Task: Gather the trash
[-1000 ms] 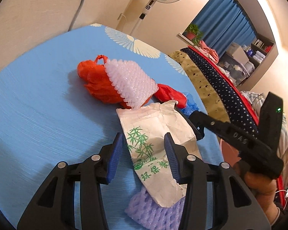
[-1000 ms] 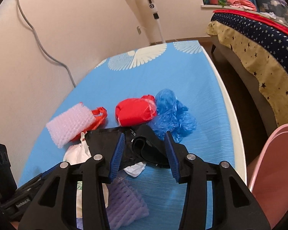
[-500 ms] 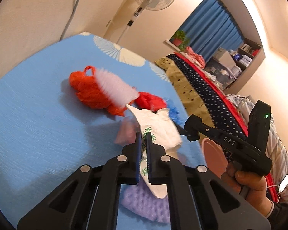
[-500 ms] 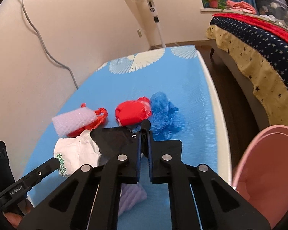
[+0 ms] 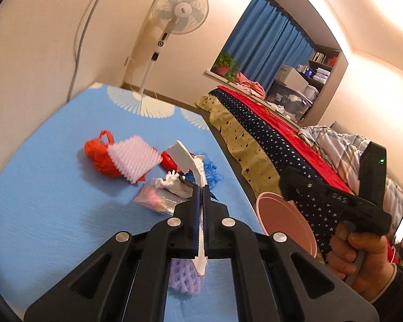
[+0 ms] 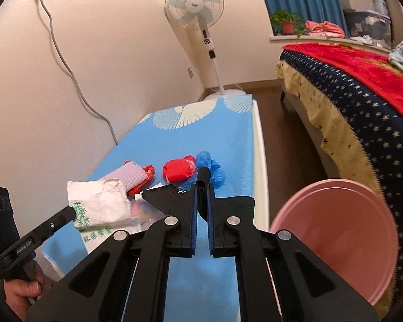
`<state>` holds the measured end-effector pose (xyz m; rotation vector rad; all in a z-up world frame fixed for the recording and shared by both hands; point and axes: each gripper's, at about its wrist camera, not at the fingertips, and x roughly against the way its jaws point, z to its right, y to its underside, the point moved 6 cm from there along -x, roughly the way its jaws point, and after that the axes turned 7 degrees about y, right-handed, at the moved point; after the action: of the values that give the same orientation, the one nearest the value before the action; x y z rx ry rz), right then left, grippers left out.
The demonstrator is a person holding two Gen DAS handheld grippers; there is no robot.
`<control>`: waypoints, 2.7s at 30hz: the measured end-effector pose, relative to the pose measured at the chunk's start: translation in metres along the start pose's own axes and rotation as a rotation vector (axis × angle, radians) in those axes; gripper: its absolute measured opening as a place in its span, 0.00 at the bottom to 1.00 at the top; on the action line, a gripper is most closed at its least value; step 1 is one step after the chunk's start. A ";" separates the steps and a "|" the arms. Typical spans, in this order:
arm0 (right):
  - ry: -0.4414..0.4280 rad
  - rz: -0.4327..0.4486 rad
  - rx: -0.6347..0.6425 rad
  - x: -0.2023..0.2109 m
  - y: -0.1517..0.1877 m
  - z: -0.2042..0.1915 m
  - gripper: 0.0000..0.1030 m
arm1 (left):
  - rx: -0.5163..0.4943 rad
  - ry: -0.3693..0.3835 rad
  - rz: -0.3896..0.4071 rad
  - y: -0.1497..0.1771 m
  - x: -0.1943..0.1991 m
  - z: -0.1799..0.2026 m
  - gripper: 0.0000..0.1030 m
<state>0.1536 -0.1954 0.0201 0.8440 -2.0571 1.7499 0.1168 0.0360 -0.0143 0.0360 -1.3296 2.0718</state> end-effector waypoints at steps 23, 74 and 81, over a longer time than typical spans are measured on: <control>0.203 0.101 -0.013 0.108 0.004 0.072 0.06 | -0.153 -0.035 -0.004 0.004 0.018 0.068 0.02; 0.375 0.049 -0.198 0.084 0.010 0.177 0.06 | -0.287 0.116 -0.168 0.028 -0.141 0.206 0.02; 0.377 0.042 -0.201 0.081 0.012 0.179 0.06 | -0.301 0.117 -0.193 0.036 -0.151 0.211 0.02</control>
<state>0.1080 -0.3864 0.0216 0.3796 -1.9604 1.5466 0.1479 -0.2234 0.0042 -0.0837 -1.4885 1.6729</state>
